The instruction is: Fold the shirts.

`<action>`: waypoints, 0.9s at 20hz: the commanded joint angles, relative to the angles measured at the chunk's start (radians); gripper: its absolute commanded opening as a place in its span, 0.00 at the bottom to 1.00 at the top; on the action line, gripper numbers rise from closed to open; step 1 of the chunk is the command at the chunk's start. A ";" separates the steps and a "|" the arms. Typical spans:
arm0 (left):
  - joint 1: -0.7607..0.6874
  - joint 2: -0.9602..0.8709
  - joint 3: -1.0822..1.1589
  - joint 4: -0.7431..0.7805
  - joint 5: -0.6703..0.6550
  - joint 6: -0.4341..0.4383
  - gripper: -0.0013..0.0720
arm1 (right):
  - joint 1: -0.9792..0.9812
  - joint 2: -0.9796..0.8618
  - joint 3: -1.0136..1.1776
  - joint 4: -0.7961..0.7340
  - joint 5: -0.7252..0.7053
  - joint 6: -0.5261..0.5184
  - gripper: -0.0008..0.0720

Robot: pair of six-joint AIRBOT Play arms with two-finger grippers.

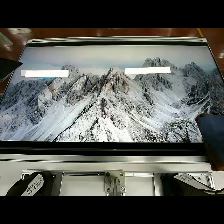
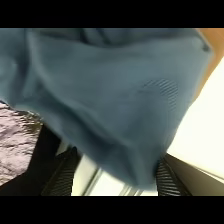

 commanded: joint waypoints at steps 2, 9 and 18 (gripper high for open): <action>-0.001 0.000 0.000 -0.019 0.002 0.001 0.07 | 0.001 0.014 -0.027 -0.098 -0.053 -0.006 0.83; -0.137 -0.054 0.010 0.187 0.158 0.025 0.06 | 0.110 0.164 0.322 0.515 -0.460 -0.063 0.82; -0.755 -0.498 0.176 1.055 -0.209 -0.208 0.93 | 1.022 0.085 0.137 0.000 0.166 0.068 0.93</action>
